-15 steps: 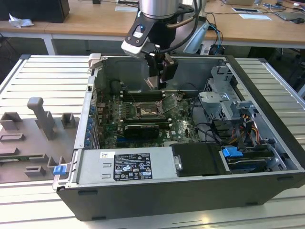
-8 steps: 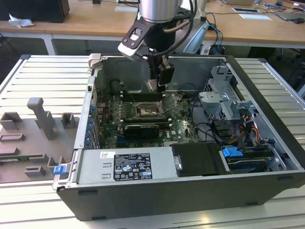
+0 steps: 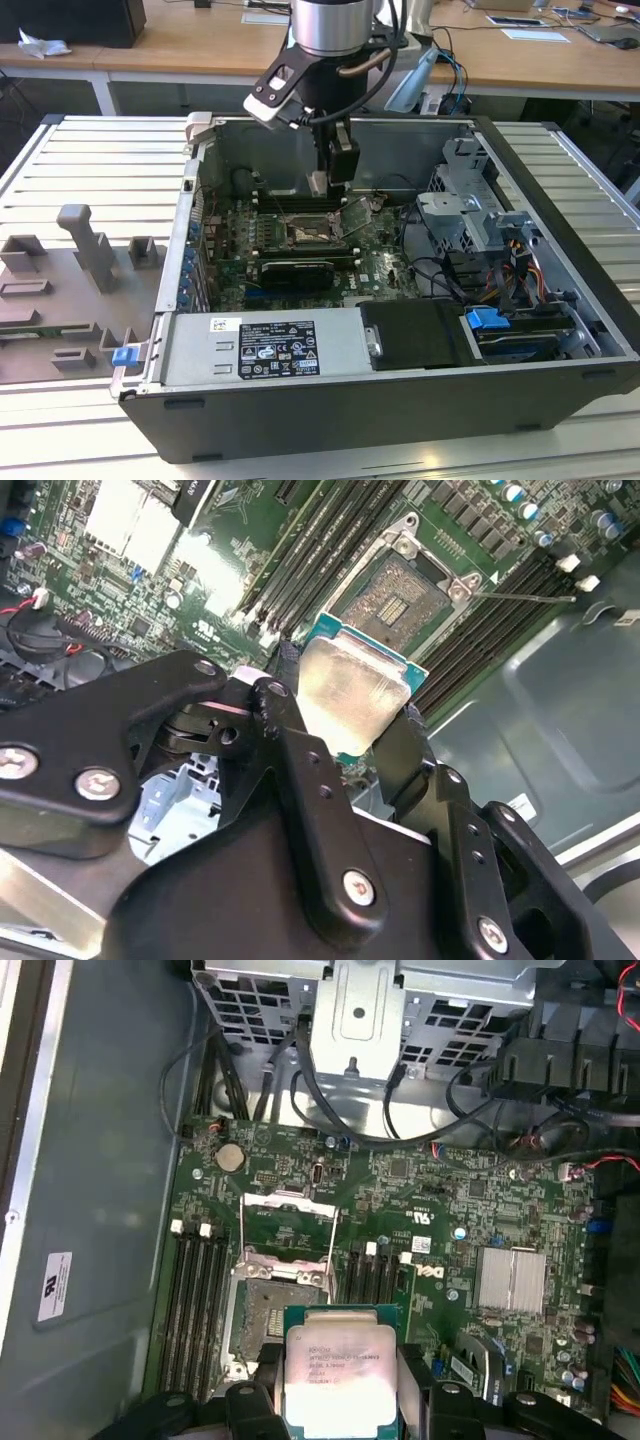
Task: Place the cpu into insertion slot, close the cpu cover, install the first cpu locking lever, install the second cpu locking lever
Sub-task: 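Place the cpu into insertion slot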
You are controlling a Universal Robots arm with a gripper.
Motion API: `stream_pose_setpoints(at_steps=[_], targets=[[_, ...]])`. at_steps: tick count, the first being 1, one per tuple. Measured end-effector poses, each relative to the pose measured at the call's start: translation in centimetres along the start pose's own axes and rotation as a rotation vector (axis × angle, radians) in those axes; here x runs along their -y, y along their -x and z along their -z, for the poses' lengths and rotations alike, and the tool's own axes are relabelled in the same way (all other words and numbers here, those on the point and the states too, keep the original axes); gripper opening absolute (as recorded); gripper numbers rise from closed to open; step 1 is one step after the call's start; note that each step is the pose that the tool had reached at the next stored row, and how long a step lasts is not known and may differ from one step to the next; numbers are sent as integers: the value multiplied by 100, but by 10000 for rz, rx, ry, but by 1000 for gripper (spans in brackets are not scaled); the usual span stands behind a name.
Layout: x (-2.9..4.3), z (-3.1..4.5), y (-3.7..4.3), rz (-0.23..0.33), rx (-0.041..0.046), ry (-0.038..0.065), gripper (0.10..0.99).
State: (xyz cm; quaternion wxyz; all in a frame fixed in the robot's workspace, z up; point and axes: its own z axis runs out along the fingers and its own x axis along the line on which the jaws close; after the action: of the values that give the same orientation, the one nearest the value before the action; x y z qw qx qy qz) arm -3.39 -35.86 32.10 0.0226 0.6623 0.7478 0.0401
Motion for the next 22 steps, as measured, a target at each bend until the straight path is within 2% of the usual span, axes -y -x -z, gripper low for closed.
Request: stream_pose_setpoints(at_steps=[6, 9, 16, 19, 22], targets=[[4, -48, -4, -63, 7, 0, 537], [5, -67, -4, -267, 25, 5, 537], [9, -112, -4, -1444, 131, 28, 537], [12, -141, -3, -2210, 199, 43, 537], [14, -163, -3, -2225, 201, 45, 537]])
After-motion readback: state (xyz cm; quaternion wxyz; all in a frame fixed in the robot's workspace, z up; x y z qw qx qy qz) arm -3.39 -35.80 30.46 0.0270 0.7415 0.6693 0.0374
